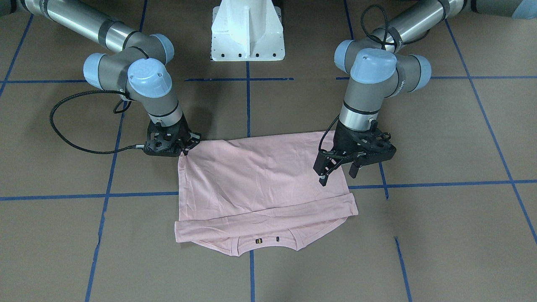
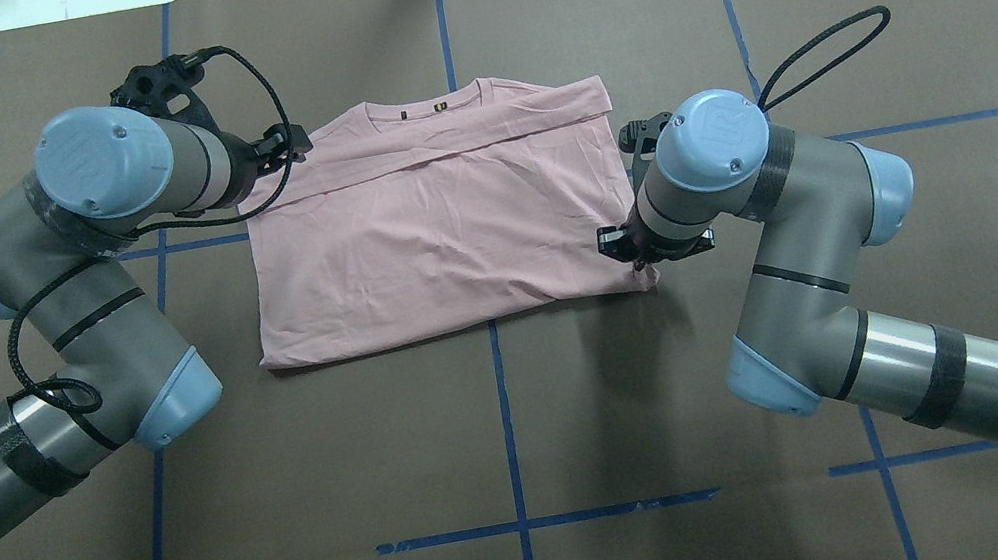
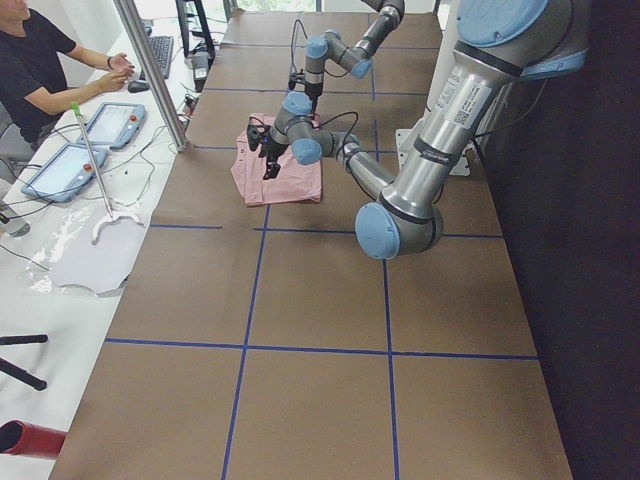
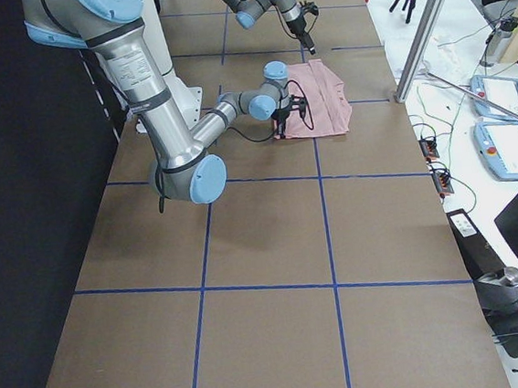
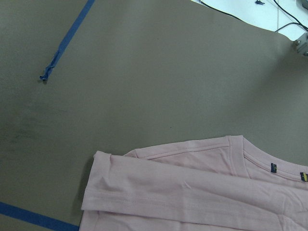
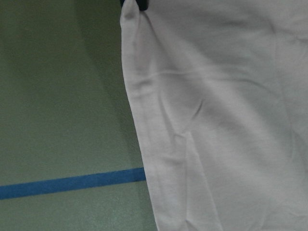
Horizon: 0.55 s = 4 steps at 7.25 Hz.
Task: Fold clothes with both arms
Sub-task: 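Move the right gripper to the folded shirt's near corner and grasp, then drag the folded shirt toward the robot with the right gripper while the left gripper approaches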
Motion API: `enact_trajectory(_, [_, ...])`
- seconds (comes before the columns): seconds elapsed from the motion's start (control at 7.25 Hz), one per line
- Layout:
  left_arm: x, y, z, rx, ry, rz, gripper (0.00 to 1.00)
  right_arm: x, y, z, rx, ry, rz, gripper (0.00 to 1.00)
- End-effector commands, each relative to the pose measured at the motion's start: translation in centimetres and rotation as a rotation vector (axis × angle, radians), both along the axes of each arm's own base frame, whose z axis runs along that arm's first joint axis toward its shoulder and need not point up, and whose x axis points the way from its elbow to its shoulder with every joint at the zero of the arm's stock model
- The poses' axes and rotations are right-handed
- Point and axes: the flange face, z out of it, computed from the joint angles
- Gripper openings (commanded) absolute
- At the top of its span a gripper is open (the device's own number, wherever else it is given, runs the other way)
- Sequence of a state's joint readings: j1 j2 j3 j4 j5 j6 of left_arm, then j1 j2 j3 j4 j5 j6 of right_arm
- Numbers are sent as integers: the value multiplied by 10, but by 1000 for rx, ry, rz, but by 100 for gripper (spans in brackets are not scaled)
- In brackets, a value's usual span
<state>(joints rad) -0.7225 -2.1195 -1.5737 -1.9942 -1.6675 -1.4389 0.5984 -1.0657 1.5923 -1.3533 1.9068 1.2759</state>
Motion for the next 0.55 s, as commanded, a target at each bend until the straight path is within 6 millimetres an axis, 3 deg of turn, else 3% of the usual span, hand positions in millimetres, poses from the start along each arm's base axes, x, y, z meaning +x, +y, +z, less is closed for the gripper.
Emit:
enact_trajectory(0.0, [0, 0, -2, 2, 3, 0, 100, 26, 15, 2, -6, -28, -12, 0])
enact_trajectory(0.28, [-1, 1, -6, 5, 10, -2, 100, 91, 68, 28, -21, -39, -34, 0])
enact_trajectory(0.41, [-2, 3, -10, 11, 15, -1, 100, 121, 112, 34, -54, -57, -87, 0])
